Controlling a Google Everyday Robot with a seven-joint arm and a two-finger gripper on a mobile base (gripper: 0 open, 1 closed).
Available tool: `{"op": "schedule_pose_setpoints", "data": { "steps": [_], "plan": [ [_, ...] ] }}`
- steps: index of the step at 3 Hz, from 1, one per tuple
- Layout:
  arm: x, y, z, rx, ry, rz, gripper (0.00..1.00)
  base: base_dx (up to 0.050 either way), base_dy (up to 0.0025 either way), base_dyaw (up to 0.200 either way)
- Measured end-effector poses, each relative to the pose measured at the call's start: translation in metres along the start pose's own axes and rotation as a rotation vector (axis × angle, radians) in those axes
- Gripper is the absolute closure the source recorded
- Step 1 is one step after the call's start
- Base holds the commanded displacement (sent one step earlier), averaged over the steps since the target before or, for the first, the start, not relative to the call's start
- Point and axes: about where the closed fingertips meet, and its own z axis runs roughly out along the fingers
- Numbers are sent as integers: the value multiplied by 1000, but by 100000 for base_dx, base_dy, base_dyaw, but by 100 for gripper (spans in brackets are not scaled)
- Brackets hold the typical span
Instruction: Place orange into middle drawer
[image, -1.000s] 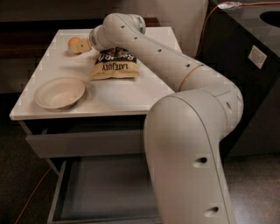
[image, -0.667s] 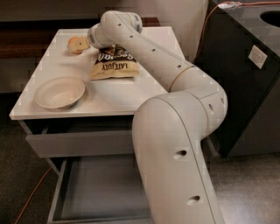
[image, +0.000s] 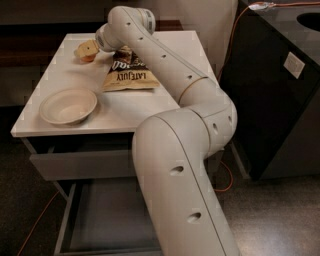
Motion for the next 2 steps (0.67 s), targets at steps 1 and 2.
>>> {"op": "schedule_pose_setpoints", "data": {
  "steps": [1,2],
  "plan": [
    [-3,1,5,2,14,-28,0,0,0,0],
    [-3,3,12,-6,29,-50,0,0,0,0]
  ]
}}
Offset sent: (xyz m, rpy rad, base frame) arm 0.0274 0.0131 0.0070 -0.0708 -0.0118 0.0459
